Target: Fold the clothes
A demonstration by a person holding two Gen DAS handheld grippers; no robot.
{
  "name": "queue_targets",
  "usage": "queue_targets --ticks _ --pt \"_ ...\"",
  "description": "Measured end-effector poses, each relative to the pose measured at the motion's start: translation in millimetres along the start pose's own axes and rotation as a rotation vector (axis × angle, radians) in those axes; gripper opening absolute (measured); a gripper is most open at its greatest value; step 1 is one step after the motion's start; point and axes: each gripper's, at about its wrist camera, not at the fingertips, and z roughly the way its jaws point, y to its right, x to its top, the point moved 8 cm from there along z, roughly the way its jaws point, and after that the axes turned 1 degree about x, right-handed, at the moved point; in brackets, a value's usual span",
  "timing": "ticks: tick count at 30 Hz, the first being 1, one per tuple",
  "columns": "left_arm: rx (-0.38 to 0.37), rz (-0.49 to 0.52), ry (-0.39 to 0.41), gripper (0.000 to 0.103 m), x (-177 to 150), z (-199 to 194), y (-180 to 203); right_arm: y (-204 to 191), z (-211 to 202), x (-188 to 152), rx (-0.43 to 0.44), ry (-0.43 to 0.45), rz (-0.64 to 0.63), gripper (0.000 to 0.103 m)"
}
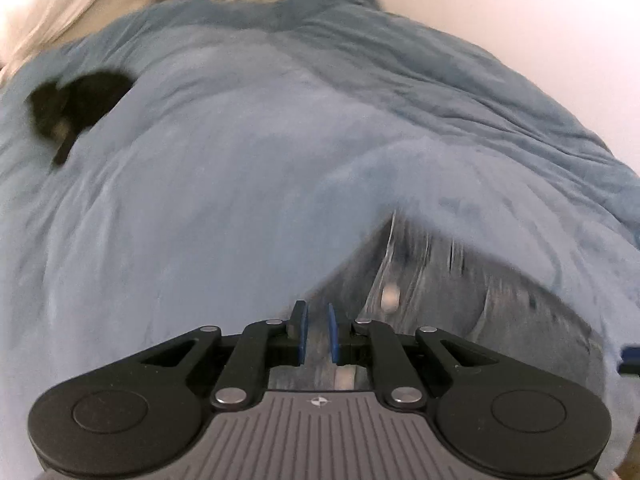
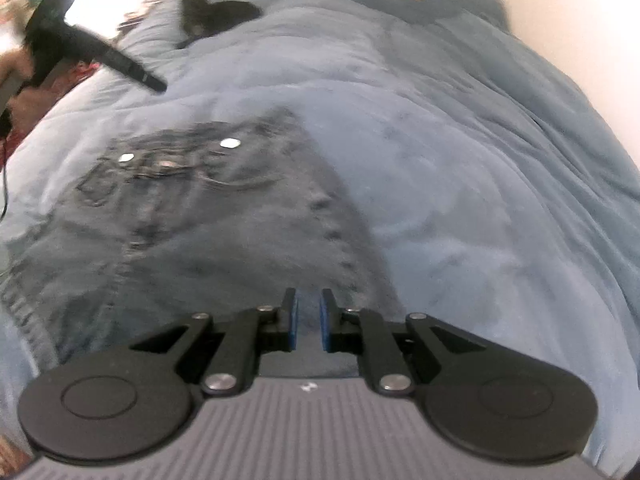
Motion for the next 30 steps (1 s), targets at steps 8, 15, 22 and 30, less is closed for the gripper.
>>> queue_targets --ticks 8,15,22,30 --pt "0.080 -0.280 -0.066 0.011 -126 -51 -55 -87 15 25 0.137 -0.018 -0.155 0.010" --pt "0.157 -0.430 -0.087 0.011 -212 -85 -104 -165 34 31 0.241 -0.046 -0.245 0.011" --pt "0.152 -0.501 -0.116 0.011 -267 -83 -137 -211 46 22 0.282 -0.092 -0.330 0.011" --pt "0.026 -0.504 -0.130 0.026 -280 -62 -133 -233 62 12 0.296 -0.132 -0.373 0.011"
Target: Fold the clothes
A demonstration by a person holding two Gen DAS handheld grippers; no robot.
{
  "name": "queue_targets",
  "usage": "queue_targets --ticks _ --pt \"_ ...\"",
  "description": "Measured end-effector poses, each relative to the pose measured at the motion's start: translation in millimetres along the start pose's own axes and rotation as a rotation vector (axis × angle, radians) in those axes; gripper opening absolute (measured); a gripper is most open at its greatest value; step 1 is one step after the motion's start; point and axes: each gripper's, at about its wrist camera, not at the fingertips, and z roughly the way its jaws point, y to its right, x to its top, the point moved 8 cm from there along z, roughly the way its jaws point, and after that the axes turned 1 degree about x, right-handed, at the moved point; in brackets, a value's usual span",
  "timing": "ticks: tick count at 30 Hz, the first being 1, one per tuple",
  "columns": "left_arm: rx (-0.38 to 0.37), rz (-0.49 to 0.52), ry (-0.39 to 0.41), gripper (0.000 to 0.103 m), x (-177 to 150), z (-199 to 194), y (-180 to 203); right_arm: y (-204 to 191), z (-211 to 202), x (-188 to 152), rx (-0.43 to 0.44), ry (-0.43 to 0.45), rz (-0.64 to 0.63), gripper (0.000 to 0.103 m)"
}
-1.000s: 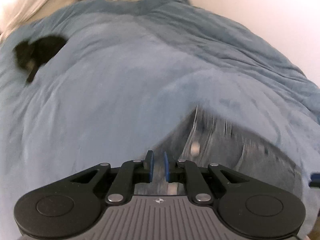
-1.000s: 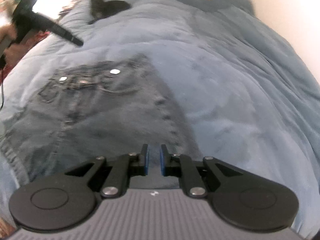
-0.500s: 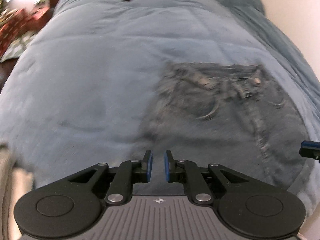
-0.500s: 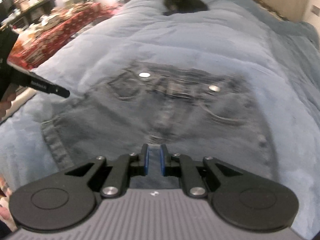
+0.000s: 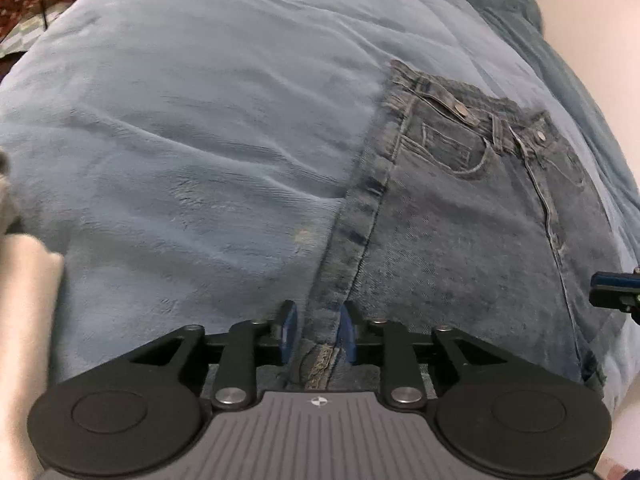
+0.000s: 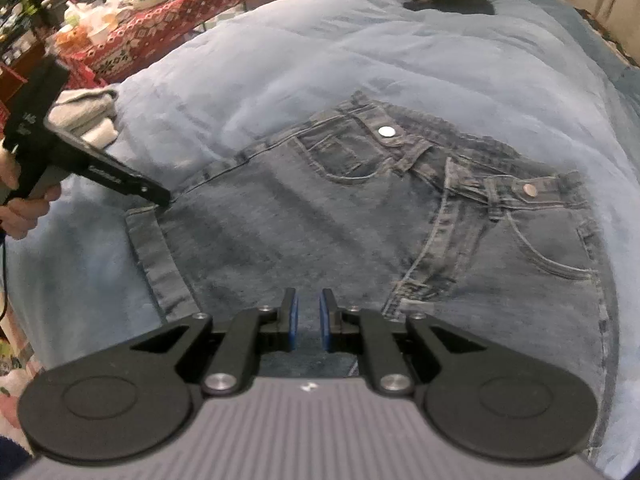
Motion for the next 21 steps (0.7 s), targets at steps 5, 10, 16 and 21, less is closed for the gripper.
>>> queue_targets --ticks 5,10,16,21 --pt "-0.035 0.021 -0.020 0.029 4 17 0 0 0 1 -0.007 0.000 0.008 0.011" --pt "-0.083 0.071 -0.067 0.030 6 36 1 1 1 0 -0.012 -0.004 0.017 0.011" --pt "-0.186 0.001 -0.126 0.022 12 42 -10 -7 2 -3 0.000 -0.005 0.024 0.011" --pt "-0.176 -0.021 -0.097 0.007 11 27 -8 -14 1 -6 0.021 -0.005 0.019 0.011"
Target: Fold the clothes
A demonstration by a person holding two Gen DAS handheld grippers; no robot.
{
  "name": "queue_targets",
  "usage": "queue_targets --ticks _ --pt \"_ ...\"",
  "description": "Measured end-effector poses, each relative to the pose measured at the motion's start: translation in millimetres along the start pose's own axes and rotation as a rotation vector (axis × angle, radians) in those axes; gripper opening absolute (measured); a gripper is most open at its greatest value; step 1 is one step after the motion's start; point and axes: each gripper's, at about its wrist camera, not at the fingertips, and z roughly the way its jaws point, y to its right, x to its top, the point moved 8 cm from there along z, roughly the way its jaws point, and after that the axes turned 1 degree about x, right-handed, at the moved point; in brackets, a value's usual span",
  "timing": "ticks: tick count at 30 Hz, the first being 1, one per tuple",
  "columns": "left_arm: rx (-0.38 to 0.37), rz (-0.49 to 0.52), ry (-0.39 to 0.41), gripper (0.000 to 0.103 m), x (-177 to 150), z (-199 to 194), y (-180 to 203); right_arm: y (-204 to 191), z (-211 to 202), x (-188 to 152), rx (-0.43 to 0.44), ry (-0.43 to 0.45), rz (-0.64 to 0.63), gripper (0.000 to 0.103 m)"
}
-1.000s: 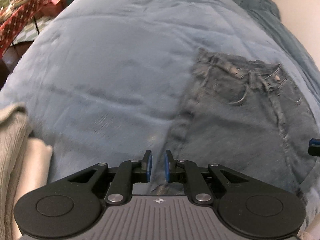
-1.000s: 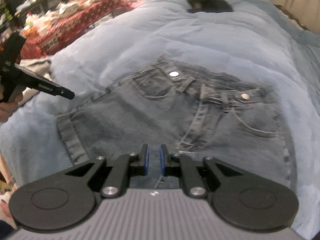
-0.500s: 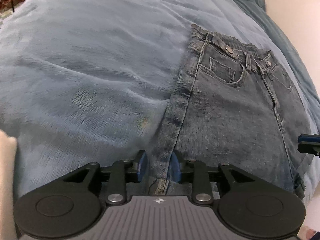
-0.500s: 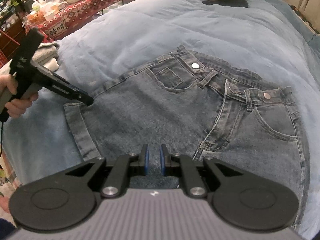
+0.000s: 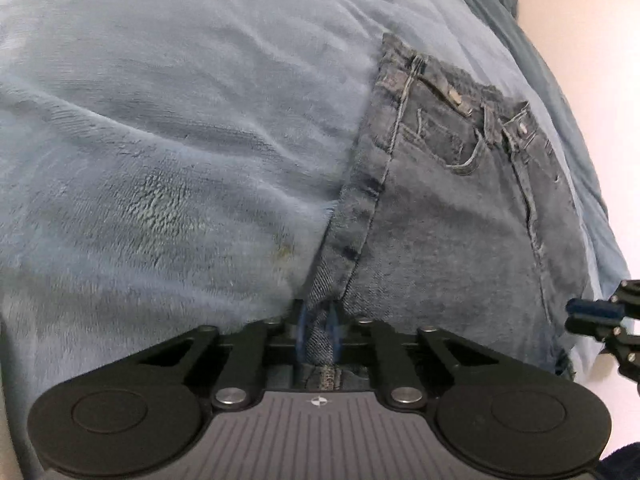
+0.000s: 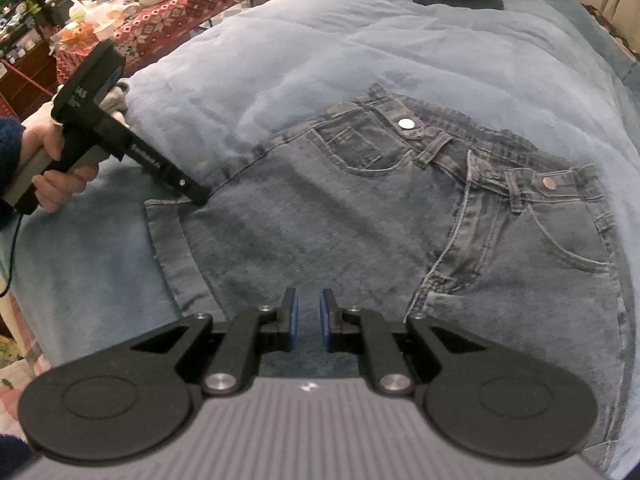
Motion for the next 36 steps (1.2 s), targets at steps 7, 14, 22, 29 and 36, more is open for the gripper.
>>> queue_targets --ticks 7,14,22,29,36 --pt "0.070 0.073 0.100 0.003 2 -48 44 17 -11 2 -0.015 0.027 0.027 0.012" --pt "0.099 0.155 0.145 0.003 8 -82 125 41 -47 2 -0.007 0.089 0.075 0.012" --pt "-0.002 0.273 0.132 0.003 9 -74 254 102 -109 -24 -0.060 0.177 0.212 0.012" --pt "-0.085 0.305 0.050 0.003 4 5 330 159 -142 -72 -0.135 0.210 0.340 0.018" --pt "-0.094 0.212 -0.043 0.003 3 101 342 184 -123 -119 -0.147 0.174 0.436 0.018"
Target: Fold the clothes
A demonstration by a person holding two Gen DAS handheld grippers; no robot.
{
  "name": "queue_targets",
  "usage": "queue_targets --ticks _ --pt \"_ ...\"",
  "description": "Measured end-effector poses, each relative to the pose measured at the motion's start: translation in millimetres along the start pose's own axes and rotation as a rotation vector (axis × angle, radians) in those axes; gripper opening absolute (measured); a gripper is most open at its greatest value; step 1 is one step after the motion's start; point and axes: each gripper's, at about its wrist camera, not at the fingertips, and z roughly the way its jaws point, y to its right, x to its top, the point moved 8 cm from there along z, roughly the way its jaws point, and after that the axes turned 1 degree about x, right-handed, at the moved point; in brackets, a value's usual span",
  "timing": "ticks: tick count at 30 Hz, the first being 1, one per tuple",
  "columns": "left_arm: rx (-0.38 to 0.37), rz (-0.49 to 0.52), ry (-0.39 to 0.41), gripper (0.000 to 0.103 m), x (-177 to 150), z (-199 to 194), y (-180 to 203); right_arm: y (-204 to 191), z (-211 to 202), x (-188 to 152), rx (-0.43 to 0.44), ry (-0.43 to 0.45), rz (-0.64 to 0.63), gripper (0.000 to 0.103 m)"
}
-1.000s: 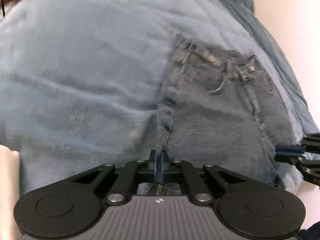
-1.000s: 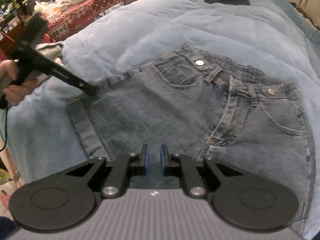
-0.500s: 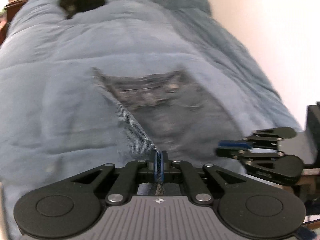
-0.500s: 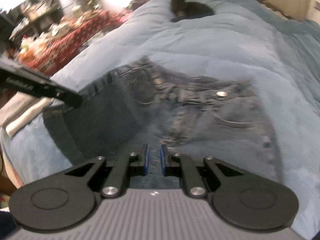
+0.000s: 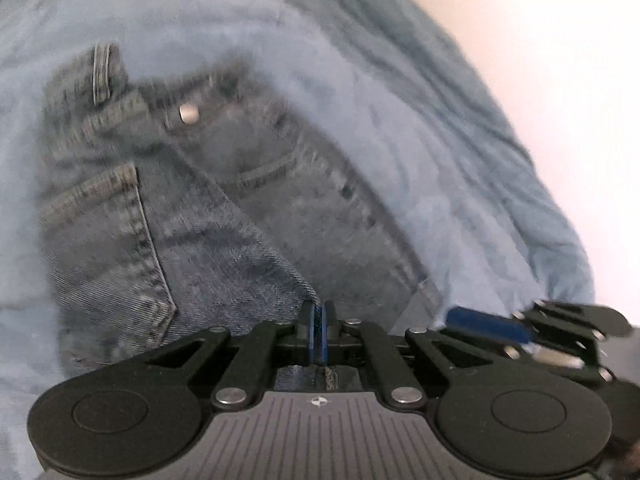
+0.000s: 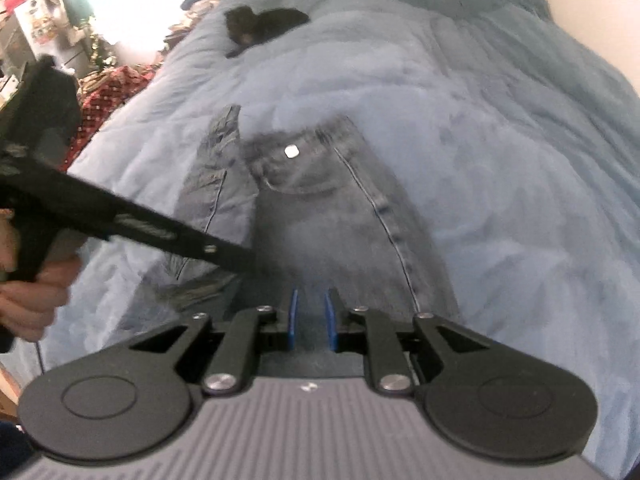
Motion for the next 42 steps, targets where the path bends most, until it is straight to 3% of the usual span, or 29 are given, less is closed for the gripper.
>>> queue_targets --ticks 4,8,11,15,18,22,24,26,28,35,42 --pt "-0.042 -0.079 -0.042 0.007 -5 25 -10 0 14 -15 0.017 -0.028 0.019 0.018" --pt "-0.101 -0.114 -0.012 0.014 -5 5 -12 -11 27 -21 0.050 -0.042 0.011 0.020" --pt "-0.075 -0.091 0.003 0.018 -9 -16 -16 -22 34 -21 0.077 -0.052 0.017 0.020" --pt "-0.001 -0.061 0.016 0.018 -18 -38 -34 -32 48 -17 0.072 -0.075 0.012 0.032" --pt "0.081 -0.030 0.032 0.018 -28 -51 -52 -31 58 -14 0.070 -0.097 0.030 0.032" --pt "0.138 -0.060 0.038 0.018 -44 -60 -82 -31 75 -13 0.079 -0.138 0.047 0.032" --pt "0.145 -0.100 0.039 0.018 -51 -63 -95 -27 83 -16 0.081 -0.168 0.079 0.026" --pt "0.154 -0.135 0.040 0.018 -59 -66 -107 -25 88 -18 0.075 -0.181 0.104 0.010" --pt "0.180 -0.146 0.039 0.018 -66 -69 -117 -26 89 -17 0.069 -0.185 0.105 0.009" --pt "0.191 -0.116 0.076 0.017 -63 -92 -118 -43 44 16 0.061 -0.156 -0.002 0.007" --pt "0.144 -0.063 0.125 0.016 -44 -106 -88 -10 -11 49 -0.048 -0.104 -0.045 0.007"
